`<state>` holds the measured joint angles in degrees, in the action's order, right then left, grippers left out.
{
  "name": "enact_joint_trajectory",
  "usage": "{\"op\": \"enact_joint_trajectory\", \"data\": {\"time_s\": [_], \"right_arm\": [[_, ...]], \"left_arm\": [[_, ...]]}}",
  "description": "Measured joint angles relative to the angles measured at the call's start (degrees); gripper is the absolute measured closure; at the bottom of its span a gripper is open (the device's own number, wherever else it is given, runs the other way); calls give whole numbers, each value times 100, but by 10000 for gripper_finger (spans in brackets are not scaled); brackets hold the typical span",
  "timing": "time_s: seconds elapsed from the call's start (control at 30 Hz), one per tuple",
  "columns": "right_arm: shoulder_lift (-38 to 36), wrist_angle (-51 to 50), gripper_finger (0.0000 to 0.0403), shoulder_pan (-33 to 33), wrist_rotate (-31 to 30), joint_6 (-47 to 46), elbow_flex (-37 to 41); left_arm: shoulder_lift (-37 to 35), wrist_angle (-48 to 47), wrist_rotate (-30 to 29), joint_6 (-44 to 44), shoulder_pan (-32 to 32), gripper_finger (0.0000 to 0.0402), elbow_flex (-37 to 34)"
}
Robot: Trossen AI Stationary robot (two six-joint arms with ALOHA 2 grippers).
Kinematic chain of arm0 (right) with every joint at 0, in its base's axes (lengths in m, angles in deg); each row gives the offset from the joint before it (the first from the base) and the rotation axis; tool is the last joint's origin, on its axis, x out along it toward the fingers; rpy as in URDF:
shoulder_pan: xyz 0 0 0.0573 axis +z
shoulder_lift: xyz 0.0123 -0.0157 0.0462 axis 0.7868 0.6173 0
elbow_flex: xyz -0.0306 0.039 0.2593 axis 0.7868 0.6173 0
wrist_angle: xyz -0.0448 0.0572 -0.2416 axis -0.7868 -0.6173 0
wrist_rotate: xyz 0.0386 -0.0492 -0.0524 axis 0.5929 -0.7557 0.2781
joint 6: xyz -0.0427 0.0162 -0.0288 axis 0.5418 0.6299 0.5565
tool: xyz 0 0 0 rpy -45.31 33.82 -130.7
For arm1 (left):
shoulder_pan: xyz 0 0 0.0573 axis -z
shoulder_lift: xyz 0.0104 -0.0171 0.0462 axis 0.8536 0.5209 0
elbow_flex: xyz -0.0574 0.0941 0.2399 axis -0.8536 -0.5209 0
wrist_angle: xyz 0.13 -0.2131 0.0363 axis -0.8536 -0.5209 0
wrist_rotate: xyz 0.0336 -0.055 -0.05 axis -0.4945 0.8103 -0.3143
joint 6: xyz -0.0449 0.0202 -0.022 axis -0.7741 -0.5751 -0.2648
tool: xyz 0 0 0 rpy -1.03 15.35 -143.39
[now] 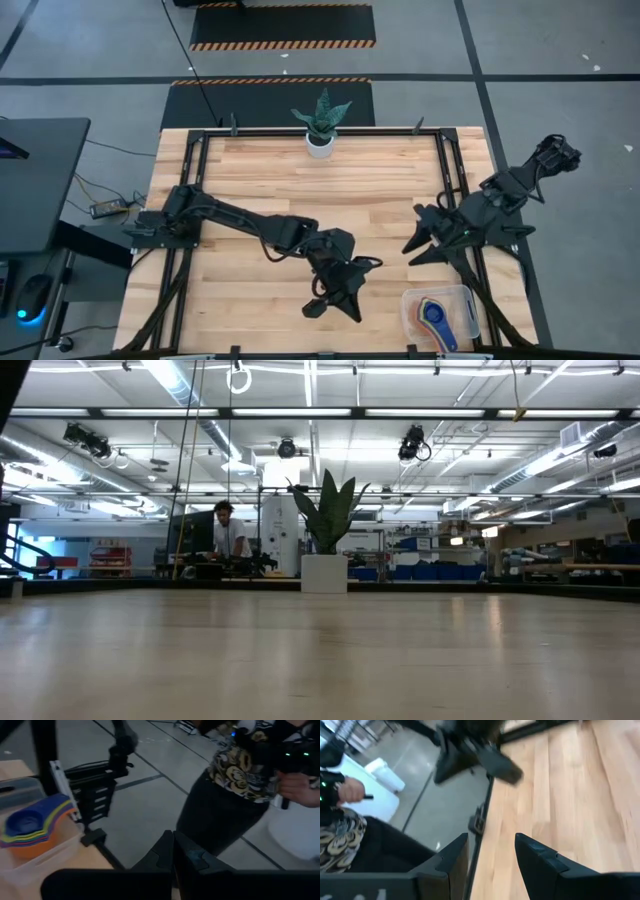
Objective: Nest measuring cups in basket
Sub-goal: Put the nested measuring cups into the transparent bin
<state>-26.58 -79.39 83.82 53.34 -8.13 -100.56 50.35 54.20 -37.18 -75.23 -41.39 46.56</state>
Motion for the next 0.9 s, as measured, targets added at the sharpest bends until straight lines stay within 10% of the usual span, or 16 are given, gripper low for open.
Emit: {"op": "enact_joint_trajectory", "data": {"time_s": [0.3,0.9], "right_arm": [[11,-152,236,4,584,-941,723],[1037,2988,236,1331,1239,-2605,2144]], "left_arm": [[-379,-528,139,349,10,388,-6],[-868,-1271,70,660,-71,388,-2]]}}
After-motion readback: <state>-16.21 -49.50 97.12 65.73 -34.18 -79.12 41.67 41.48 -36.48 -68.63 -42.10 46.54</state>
